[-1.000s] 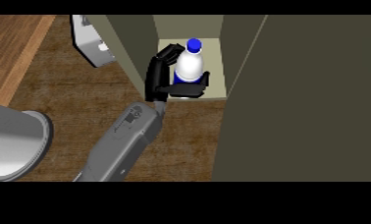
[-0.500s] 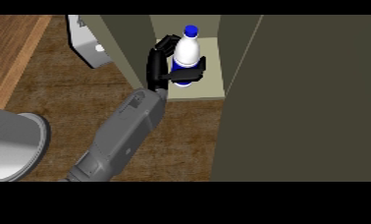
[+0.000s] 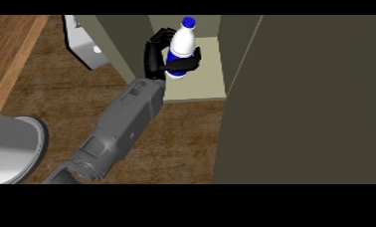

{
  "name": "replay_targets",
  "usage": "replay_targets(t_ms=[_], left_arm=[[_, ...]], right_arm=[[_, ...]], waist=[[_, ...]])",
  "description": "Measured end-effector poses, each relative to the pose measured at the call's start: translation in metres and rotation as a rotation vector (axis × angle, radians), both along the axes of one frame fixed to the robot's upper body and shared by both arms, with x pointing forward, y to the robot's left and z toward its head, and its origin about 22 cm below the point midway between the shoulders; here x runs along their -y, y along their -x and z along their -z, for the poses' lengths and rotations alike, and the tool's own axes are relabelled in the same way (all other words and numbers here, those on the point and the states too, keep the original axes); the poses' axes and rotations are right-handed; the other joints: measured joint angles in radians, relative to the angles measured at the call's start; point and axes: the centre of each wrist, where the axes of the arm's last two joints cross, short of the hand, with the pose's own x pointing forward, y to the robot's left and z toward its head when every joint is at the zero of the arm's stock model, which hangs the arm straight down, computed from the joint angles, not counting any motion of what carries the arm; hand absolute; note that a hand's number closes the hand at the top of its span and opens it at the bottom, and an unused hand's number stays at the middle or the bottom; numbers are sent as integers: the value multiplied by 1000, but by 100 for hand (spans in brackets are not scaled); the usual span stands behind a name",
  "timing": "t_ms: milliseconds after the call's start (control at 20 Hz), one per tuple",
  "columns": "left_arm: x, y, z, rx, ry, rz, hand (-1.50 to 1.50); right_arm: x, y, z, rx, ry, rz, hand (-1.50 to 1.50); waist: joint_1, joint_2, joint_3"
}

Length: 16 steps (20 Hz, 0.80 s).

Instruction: Pick up the bottled water, place it into the cabinet and close the cabinet

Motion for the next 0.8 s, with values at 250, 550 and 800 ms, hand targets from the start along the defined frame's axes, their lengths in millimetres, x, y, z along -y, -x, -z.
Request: replay_targets(t_ms=[250,550,800], left_arm=[[-3,-7,-1,16,-58,-38,150],[-6,-13,-6,14,-124,-45,-150],[-8,-14,-4,17,-108,-38,-150]], right_arm=[[1,0,2,8,-2,-15,-150],[2,0,3,12,-1,-20,-150],[4,-1,2,20,9,-22,-150]], waist=[[-13,4,0],[-18,7,0],[-20,10,-1]])
